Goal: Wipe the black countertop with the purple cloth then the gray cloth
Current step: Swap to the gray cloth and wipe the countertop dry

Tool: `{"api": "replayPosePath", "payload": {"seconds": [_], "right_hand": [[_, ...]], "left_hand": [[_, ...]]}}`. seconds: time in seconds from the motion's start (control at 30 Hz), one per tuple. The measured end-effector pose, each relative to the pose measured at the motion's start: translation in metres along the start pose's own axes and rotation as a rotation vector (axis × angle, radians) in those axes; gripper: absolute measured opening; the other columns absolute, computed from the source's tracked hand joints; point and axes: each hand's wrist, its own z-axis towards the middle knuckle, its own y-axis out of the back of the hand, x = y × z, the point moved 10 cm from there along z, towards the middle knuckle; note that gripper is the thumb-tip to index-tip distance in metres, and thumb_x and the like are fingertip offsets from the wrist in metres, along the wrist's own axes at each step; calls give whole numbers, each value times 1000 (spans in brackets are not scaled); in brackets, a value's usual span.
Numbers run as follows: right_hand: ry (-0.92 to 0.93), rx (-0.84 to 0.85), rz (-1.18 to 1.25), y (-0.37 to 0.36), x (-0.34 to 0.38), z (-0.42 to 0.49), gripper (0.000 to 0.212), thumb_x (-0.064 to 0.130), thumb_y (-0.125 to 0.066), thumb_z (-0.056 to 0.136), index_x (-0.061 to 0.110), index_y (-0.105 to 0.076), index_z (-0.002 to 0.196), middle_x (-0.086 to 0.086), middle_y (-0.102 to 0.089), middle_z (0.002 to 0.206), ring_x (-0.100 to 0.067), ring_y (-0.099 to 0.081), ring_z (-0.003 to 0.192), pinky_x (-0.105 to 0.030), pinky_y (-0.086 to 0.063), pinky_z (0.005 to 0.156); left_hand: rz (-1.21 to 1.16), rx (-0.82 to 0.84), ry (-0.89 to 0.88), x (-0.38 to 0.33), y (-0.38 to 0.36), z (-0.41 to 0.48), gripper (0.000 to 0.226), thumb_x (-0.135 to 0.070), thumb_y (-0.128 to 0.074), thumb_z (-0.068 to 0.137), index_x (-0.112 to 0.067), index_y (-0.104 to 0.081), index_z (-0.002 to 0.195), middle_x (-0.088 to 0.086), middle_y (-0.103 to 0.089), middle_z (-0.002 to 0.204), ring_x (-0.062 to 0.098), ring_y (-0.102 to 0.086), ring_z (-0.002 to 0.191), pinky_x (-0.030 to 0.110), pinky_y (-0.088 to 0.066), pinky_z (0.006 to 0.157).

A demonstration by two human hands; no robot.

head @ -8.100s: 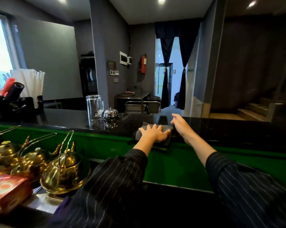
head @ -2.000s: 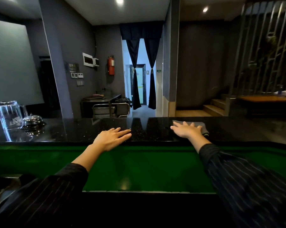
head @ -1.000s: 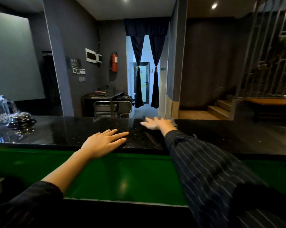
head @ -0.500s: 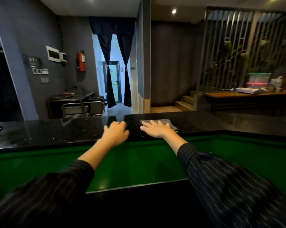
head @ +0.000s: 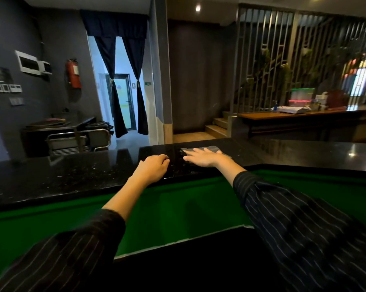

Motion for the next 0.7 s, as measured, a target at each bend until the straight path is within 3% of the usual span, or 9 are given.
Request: {"api": "replayPosePath", "payload": {"seconds": [0.2,0.4,0.7], "right_hand": [[40,26,-26,12,14,77,64,72,-15,92,48,-7,151,8,2,164,-30,2,150,-65,7,112],[88,4,-30,19,19,107,64,70,-13,93,43,-10,152,6,-3,164,-29,-1,151,-62,3,114],[-165,-67,28,31,-120,65,63,69,-12,94,44,-9,152,4,0,164,-31,2,150,-61,6,115]], "left_hand": [[86,-22,-5,1,-4,7,40,-36,-33,100,-22,-50,133,7,-54,137,27,-52,122,47,-41,103],[95,-36,-11,0,0,6,38,-32,-37,100,-24,-51,134,3,-52,140,22,-48,128,36,-36,109],[122,-11,20,-7,1,-8,43,-42,-36,99,-30,-47,139,1,-45,147,22,-42,135,40,-34,111]]}}
